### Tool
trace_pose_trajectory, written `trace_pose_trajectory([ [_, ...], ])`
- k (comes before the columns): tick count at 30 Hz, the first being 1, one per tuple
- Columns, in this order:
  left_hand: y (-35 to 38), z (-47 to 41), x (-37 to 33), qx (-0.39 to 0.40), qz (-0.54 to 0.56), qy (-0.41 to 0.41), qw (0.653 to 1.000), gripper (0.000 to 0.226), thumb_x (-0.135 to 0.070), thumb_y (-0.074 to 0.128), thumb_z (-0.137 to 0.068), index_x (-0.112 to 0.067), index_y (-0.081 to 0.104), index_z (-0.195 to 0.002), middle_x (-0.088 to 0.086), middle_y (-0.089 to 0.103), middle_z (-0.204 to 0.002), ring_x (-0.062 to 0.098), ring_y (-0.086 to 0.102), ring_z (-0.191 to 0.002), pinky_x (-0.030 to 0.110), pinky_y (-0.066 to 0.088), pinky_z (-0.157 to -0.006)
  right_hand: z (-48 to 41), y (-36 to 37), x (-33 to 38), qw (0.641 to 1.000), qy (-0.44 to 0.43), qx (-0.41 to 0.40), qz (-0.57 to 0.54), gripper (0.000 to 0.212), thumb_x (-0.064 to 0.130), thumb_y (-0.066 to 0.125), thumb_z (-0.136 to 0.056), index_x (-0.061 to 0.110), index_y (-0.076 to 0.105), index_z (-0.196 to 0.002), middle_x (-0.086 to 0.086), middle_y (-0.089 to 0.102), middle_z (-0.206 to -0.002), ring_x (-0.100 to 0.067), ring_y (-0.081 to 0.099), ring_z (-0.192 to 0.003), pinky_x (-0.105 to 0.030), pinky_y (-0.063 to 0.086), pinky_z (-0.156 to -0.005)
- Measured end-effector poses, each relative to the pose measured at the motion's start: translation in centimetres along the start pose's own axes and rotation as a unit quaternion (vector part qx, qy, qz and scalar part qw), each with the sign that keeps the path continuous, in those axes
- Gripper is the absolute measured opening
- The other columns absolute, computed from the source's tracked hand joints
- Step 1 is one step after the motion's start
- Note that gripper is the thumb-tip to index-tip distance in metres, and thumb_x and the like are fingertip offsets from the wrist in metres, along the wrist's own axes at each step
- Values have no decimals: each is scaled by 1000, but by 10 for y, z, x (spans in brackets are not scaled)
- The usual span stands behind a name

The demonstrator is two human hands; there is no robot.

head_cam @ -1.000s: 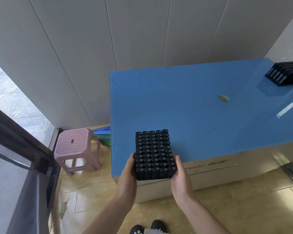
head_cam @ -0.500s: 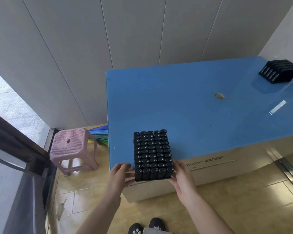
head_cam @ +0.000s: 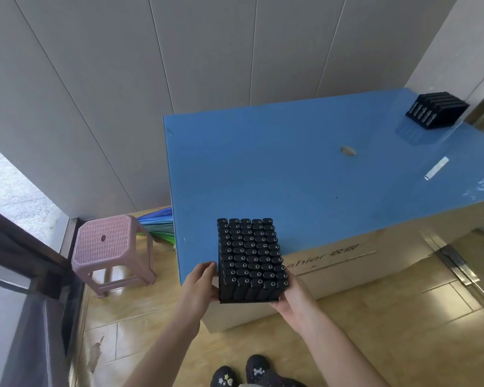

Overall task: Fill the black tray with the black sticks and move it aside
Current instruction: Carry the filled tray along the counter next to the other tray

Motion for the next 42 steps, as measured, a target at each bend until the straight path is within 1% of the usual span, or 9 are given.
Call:
trace_pose_trajectory([
  [7,-1,-4,-1,5,-28,27,999,24,-26,41,-99,-15,62,-94,6,67,-93,20,60,-78,33,51,-66,6,7,-10,999,-29,-4,-21,29,19,37,-99,16,65,-97,6,74,-83,-16,65,-91,-30,51,-72],
  [13,3,-9,1,3,-38,20,999,23,-22,46,-96,-11,66,-92,8,70,-96,27,64,-96,47,51,-89,7,11,-15,997,-66,-6,-46,31,17,36,-97,19,65,-86,8,74,-75,-15,64,-87,-30,51,-78],
  [19,21,-5,0,14,-14,8,1000,26,-17,45,-96,-2,66,-91,12,71,-90,27,63,-85,41,50,-79,6,-3,-10,994,-94,-26,-41,25,22,40,-96,11,58,-109,-5,68,-108,-17,65,-92,-29,51,-74],
  [22,42,-2,-5,32,2,27,999,32,-23,44,-97,0,63,-84,7,70,-77,20,62,-72,38,48,-72,8,-23,1,992,-113,-28,-39,27,23,41,-94,10,57,-111,-5,68,-107,-15,66,-90,-27,51,-71],
  [24,63,3,-12,44,13,40,998,34,-23,42,-99,-5,61,-78,-2,66,-65,10,58,-59,29,43,-63,14,-42,13,991,-126,-20,-50,26,23,40,-95,11,58,-110,-4,69,-107,-16,66,-91,-29,51,-73],
  [28,119,17,-28,76,33,52,995,29,-31,45,-97,-8,62,-99,8,70,-92,21,64,-82,38,48,-79,33,-90,45,987,-155,6,-43,37,18,35,-96,22,68,-80,3,72,-87,-11,66,-81,-27,51,-72],
  [36,258,41,-53,137,23,95,986,33,-29,48,-95,1,53,-107,13,64,-95,20,58,-84,41,44,-81,65,-210,109,980,-189,-32,-52,35,21,33,-98,17,68,-100,1,72,-101,-16,66,-99,-34,50,-87],
  [40,324,49,-65,165,21,100,981,32,-31,51,-92,-3,56,-107,17,66,-101,21,59,-85,40,44,-79,79,-264,142,976,-211,-41,-45,52,15,31,-97,25,73,-67,7,73,-82,-11,65,-83,-32,49,-83],
  [42,352,49,-72,173,15,97,980,27,-27,49,-94,-4,57,-106,12,68,-99,22,60,-86,41,45,-82,82,-286,157,973,-218,-53,-56,53,15,32,-97,24,73,-65,7,73,-82,-11,65,-83,-32,49,-81],
])
Point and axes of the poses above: each hand's wrist, its own z-axis away from the middle knuckle, its own y-axis out of the palm, x = y × z, the point moved 1 cm from there along -z, towards the middle knuckle
